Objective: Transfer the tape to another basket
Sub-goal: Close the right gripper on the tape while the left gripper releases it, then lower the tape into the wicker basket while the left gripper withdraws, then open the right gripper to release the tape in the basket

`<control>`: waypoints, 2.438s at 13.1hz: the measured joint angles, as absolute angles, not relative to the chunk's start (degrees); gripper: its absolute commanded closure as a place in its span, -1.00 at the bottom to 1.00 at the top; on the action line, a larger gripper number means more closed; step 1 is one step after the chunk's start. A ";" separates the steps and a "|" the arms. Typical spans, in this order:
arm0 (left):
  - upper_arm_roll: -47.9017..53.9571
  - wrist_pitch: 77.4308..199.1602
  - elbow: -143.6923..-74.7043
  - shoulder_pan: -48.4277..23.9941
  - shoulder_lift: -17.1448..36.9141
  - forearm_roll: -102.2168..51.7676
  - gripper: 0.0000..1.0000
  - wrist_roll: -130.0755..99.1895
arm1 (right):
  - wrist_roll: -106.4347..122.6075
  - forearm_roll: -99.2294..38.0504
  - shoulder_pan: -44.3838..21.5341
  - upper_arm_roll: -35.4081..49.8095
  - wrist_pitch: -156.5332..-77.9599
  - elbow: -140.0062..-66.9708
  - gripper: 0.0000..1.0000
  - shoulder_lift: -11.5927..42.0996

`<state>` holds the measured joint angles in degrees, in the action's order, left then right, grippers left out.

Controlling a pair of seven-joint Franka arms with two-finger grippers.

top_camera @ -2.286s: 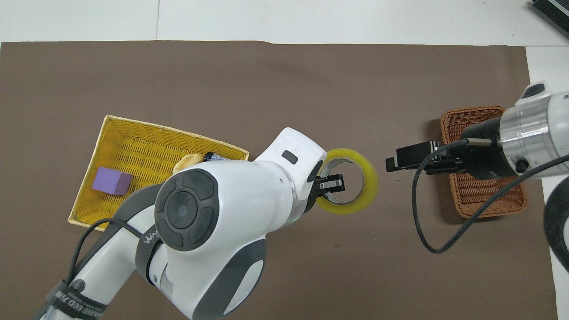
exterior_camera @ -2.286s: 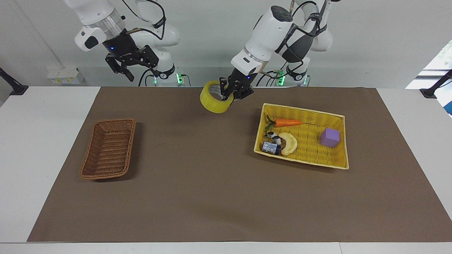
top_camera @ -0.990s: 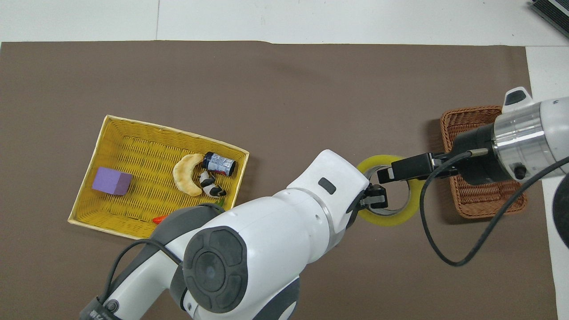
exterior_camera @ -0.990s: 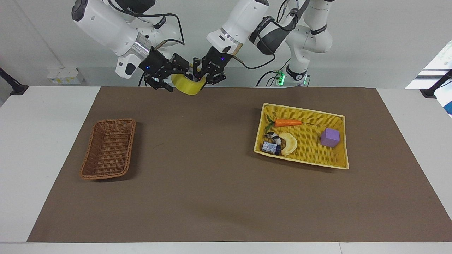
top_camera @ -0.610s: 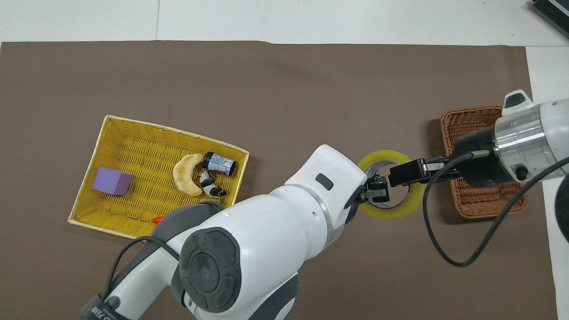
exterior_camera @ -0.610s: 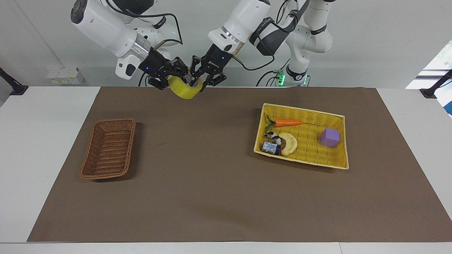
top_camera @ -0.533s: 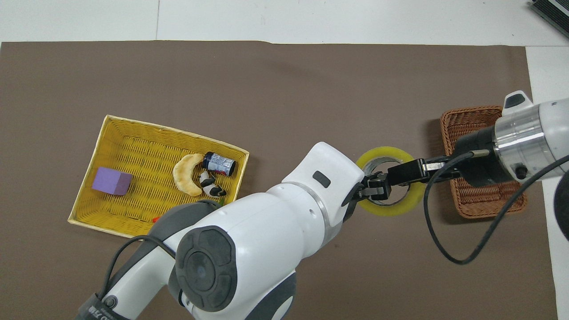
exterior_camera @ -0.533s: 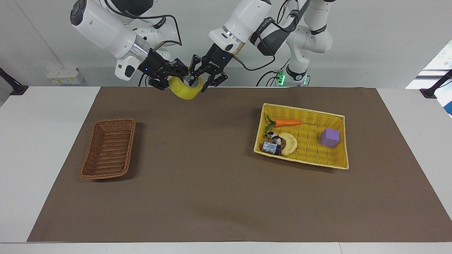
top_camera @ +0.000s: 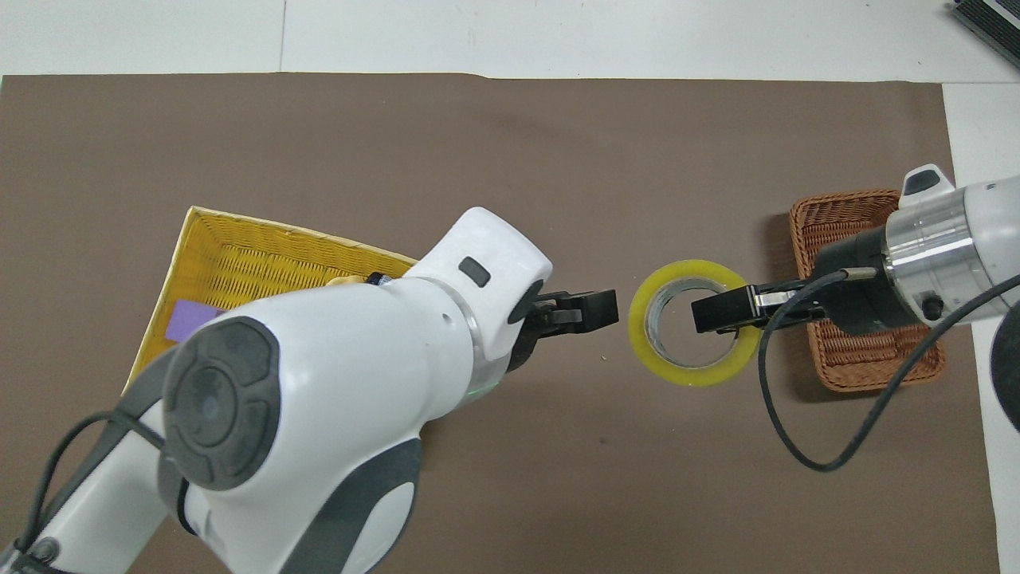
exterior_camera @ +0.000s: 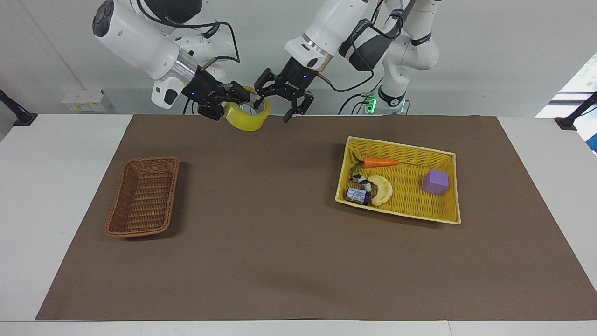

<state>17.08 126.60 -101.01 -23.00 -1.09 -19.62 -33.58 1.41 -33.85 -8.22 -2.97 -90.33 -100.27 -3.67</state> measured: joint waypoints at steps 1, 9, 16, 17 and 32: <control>16.99 123.59 -100.93 -21.20 -2.05 -19.62 -1.00 -32.42 | 1.40 -33.85 -7.75 -2.99 -90.34 -100.19 1.00 -3.67; 16.44 110.38 -100.87 -3.52 -3.93 -11.86 -1.00 -18.84 | 1.84 -19.96 -0.86 -3.59 -96.99 -99.71 1.00 -2.75; 16.37 103.47 -99.57 8.49 -3.94 -6.16 -1.00 -7.39 | 15.42 -19.54 11.98 -3.76 -106.81 -100.50 1.00 10.79; 16.37 102.51 -99.11 9.16 -3.94 -4.80 -1.00 -4.95 | 16.49 -19.54 12.88 -3.75 -106.81 -100.62 1.00 11.46; 16.68 97.79 -98.63 17.22 -3.94 -2.22 -1.00 4.20 | 33.61 -27.04 20.65 -3.69 -112.80 -108.75 0.08 17.24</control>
